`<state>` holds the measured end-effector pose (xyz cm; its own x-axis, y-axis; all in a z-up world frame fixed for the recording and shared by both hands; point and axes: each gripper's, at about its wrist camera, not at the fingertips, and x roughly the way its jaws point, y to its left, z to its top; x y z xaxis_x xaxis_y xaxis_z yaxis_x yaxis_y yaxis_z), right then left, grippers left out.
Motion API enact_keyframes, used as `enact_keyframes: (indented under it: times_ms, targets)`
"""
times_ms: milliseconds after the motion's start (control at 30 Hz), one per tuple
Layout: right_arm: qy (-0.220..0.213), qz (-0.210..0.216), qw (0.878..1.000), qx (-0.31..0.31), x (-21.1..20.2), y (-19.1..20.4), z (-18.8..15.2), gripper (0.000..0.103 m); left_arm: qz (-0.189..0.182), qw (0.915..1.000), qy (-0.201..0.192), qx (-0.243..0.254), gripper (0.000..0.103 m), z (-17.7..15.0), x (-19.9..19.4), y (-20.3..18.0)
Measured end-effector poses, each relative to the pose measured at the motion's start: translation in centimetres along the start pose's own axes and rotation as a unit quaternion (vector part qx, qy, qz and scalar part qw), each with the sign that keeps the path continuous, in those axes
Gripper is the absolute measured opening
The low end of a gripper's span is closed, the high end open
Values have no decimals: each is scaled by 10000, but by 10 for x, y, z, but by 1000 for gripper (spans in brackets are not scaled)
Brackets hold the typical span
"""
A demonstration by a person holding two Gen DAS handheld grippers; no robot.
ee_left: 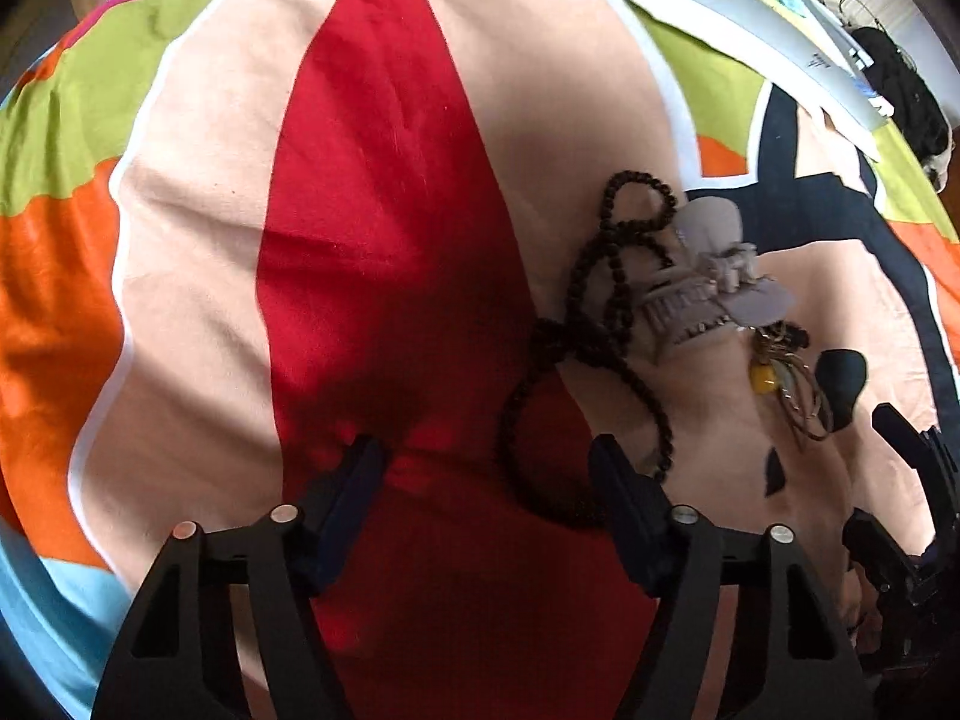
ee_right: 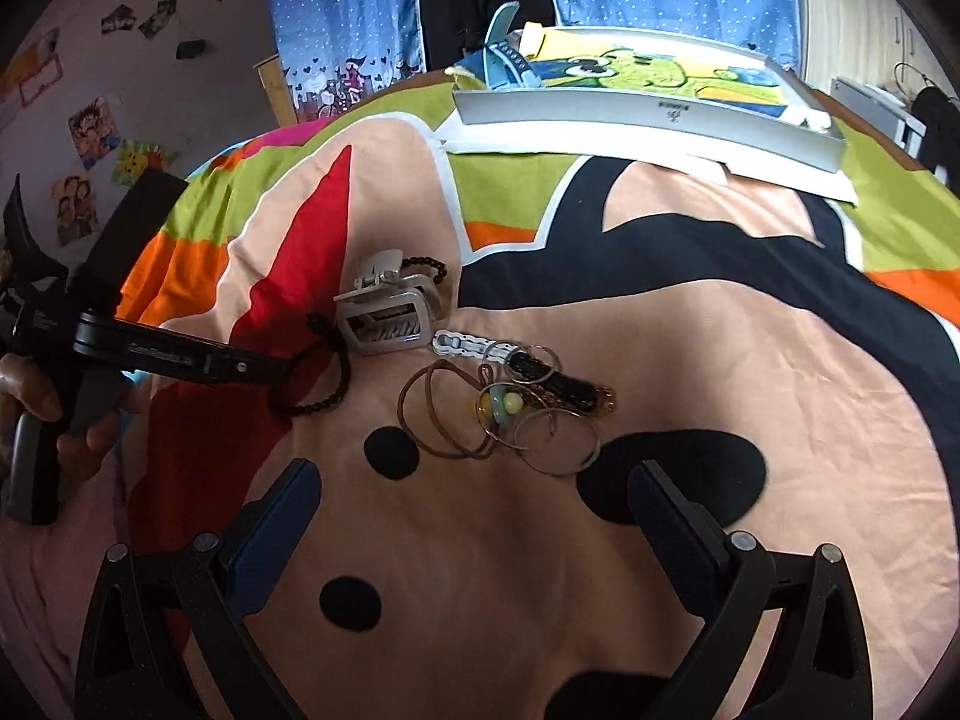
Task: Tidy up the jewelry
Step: 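Close the left tool on the black bead necklace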
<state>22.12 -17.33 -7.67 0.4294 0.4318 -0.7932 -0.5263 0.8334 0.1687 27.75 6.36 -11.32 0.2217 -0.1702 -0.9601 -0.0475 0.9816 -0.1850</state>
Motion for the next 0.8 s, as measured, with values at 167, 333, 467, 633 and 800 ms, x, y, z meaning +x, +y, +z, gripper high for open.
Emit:
enact_keyframes:
  times_ms: [167,333,467,633,800]
  targets:
    - [18,95,9999,-90,19,3,5,86,99,9998,-104,104,53,2,-1,7]
    - [46,137,9998,-117,32,6,10,68,130,9997,-139,123,33,6,1,13]
    - [89,141,9998,-86,40,7,12,51,148,9997,-160,136,23,5,4,16]
    - [115,122,9998,-64,40,9,11,28,-2,9997,-158,171,4,2,1,21]
    - [67,136,9999,45,36,8,11,13,-37,9993,-355,98,3,-1,-10,27]
